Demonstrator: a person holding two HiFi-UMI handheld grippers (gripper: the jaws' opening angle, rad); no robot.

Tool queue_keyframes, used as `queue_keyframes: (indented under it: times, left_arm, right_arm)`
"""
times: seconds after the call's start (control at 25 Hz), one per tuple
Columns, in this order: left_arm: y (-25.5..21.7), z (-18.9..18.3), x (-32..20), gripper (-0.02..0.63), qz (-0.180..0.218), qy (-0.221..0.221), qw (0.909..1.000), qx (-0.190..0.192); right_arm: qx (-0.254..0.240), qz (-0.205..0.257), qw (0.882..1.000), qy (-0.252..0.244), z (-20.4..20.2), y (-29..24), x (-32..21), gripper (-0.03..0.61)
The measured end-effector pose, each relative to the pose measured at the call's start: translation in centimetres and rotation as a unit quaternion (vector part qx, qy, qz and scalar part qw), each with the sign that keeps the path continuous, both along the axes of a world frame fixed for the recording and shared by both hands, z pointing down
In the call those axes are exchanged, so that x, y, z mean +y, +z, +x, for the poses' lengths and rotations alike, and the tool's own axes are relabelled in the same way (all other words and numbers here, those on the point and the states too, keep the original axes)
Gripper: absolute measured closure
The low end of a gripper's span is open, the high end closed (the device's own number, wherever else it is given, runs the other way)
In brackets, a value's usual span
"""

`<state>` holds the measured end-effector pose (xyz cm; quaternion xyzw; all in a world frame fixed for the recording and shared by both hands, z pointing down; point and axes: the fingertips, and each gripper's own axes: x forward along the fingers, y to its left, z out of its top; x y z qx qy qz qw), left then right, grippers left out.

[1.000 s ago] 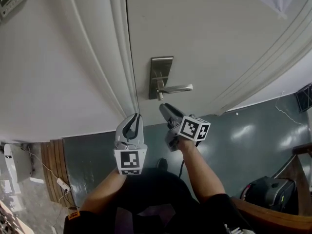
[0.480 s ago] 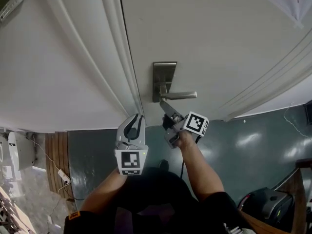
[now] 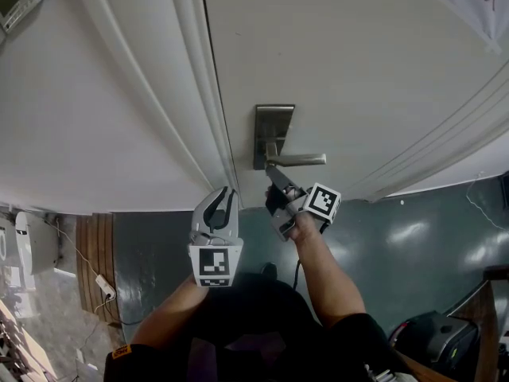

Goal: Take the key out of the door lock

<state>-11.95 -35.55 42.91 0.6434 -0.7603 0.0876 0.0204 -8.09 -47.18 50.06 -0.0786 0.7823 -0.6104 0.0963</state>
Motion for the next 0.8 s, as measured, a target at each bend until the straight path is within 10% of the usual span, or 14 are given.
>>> queue_keyframes:
  times: [0.8]
  left_arm:
    - [0.39,0.07,0.19,0.551,0.001,0.01,0.9997,0.023]
  right_arm:
    - [-0.023,-0.062,0.998,0.015,0.37,0.37,0.47,0.561]
